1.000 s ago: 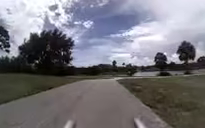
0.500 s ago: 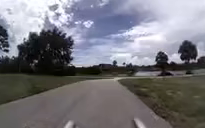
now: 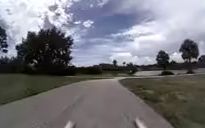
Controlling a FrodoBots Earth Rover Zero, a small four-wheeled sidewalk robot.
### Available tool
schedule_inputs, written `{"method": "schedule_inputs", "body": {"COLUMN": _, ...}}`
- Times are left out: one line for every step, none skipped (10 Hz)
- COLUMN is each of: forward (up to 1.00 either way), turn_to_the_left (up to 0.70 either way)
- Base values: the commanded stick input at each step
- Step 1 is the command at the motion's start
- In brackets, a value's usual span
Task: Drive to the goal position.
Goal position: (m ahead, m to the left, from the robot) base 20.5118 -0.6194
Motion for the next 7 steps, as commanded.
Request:
{"method": "schedule_inputs", "body": {"forward": 0.70, "turn_to_the_left": 0.00}}
{"method": "schedule_inputs", "body": {"forward": 0.70, "turn_to_the_left": 0.00}}
{"method": "schedule_inputs", "body": {"forward": 0.70, "turn_to_the_left": 0.00}}
{"method": "schedule_inputs", "body": {"forward": 0.70, "turn_to_the_left": 0.00}}
{"method": "schedule_inputs", "body": {"forward": 0.70, "turn_to_the_left": 0.00}}
{"method": "schedule_inputs", "body": {"forward": 0.70, "turn_to_the_left": 0.00}}
{"method": "schedule_inputs", "body": {"forward": 0.70, "turn_to_the_left": 0.00}}
